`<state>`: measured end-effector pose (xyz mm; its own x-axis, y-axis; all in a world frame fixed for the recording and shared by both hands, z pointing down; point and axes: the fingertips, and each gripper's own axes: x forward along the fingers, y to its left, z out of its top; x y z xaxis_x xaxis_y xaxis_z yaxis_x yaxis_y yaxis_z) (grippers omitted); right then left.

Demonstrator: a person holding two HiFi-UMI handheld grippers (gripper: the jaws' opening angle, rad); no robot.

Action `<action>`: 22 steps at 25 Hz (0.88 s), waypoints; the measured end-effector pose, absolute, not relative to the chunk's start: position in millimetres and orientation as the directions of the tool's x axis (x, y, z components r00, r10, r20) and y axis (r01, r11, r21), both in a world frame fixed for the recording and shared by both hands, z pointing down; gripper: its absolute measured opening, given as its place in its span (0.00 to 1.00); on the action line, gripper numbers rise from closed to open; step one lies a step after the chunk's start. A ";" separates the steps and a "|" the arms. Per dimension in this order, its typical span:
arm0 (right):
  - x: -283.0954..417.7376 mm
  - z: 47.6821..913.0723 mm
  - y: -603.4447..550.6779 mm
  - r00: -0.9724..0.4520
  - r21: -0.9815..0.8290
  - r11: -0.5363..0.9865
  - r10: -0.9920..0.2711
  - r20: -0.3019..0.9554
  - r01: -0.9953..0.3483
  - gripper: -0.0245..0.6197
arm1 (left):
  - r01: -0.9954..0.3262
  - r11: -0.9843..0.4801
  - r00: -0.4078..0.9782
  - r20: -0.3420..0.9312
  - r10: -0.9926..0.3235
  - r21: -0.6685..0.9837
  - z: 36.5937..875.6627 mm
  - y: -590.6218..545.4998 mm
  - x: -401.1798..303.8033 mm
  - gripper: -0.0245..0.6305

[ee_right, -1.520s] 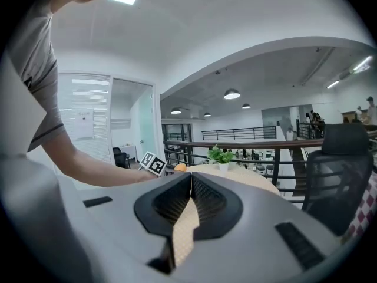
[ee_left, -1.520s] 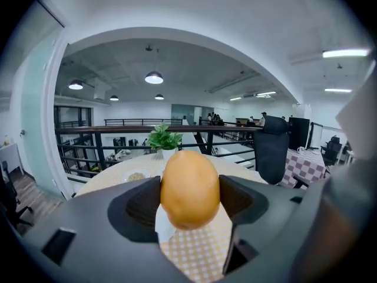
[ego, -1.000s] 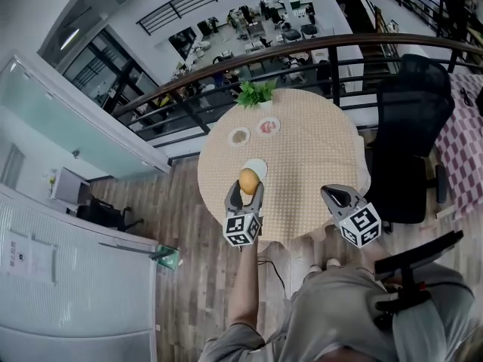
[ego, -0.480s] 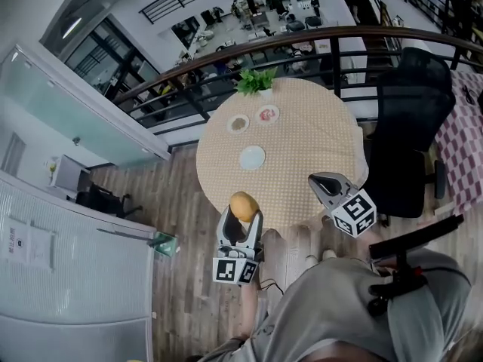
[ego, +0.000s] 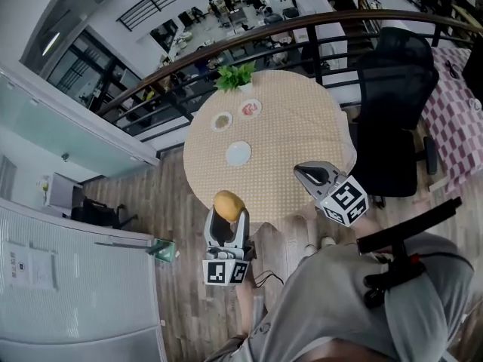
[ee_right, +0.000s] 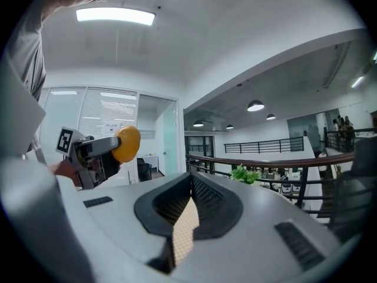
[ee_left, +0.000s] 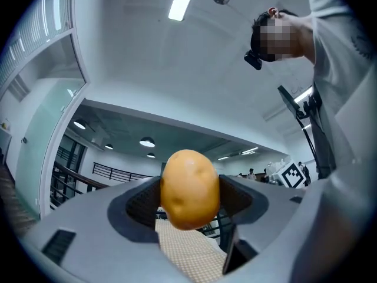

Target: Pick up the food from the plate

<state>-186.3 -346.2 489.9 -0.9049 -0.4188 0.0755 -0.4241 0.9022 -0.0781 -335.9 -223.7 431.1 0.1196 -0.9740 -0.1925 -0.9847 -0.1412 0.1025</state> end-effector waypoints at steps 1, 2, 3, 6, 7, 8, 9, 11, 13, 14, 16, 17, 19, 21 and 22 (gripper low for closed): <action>-186.5 490.3 -345.6 -0.906 -0.082 0.903 -0.416 0.075 -0.422 0.06 | -0.984 -0.146 0.124 -0.193 -0.973 0.103 430.4 -223.6 -335.1 0.53; -186.7 490.3 -344.6 -0.908 -0.086 0.904 -0.413 0.075 -0.418 0.06 | -0.983 -0.151 0.129 -0.194 -0.972 0.103 429.8 -223.1 -334.1 0.53; -186.2 489.9 -344.0 -0.908 -0.087 0.904 -0.412 0.076 -0.418 0.06 | -0.982 -0.156 0.134 -0.195 -0.972 0.103 429.4 -222.9 -332.7 0.53; -180.9 486.6 -343.9 -0.900 -0.078 0.897 -0.429 0.076 -0.434 0.06 | -0.978 -0.178 0.155 -0.197 -0.968 0.108 429.2 -224.4 -327.1 0.53; -179.4 484.7 -344.2 -0.898 -0.073 0.895 -0.435 0.074 -0.439 0.06 | -0.977 -0.184 0.161 -0.196 -0.967 0.108 429.7 -225.5 -325.7 0.53; -178.0 483.1 -344.3 -0.895 -0.068 0.893 -0.440 0.072 -0.444 0.06 | -0.976 -0.190 0.166 -0.195 -0.967 0.108 430.9 -226.4 -324.7 0.53; -177.0 481.9 -343.9 -0.893 -0.063 0.892 -0.443 0.071 -0.448 0.06 | -0.974 -0.196 0.172 -0.194 -0.966 0.110 432.3 -227.1 -323.9 0.53; -176.1 480.1 -342.6 -0.892 -0.059 0.891 -0.447 0.071 -0.451 0.06 | -0.971 -0.208 0.184 -0.196 -0.963 0.113 433.2 -227.6 -323.1 0.53; -176.8 477.0 -342.0 -0.891 -0.052 0.890 -0.449 0.069 -0.452 0.06 | -0.969 -0.217 0.191 -0.201 -0.961 0.114 431.5 -227.4 -324.1 0.53; -177.4 475.2 -341.9 -0.891 -0.048 0.890 -0.449 0.068 -0.453 0.06 | -0.969 -0.219 0.193 -0.203 -0.960 0.114 430.9 -227.0 -325.2 0.53; -178.0 472.8 -342.0 -0.890 -0.037 0.891 -0.450 0.065 -0.453 0.06 | -0.969 -0.217 0.190 -0.209 -0.959 0.117 432.0 -225.6 -327.7 0.53; -177.9 472.5 -342.0 -0.890 -0.033 0.891 -0.451 0.064 -0.454 0.06 | -0.969 -0.215 0.187 -0.212 -0.959 0.120 433.5 -224.7 -328.9 0.53; -176.7 473.6 -341.8 -0.890 -0.028 0.891 -0.451 0.066 -0.454 0.06 | -0.969 -0.210 0.179 -0.217 -0.960 0.130 437.3 -222.8 -330.5 0.53; -175.8 476.2 -342.6 -0.890 -0.028 0.891 -0.449 0.074 -0.452 0.06 | -0.969 -0.204 0.170 -0.217 -0.961 0.142 441.8 -222.4 -331.1 0.53; -176.4 477.8 -343.1 -0.891 -0.028 0.892 -0.447 0.079 -0.451 0.06 | -0.968 -0.201 0.166 -0.215 -0.962 0.148 444.5 -222.7 -331.7 0.53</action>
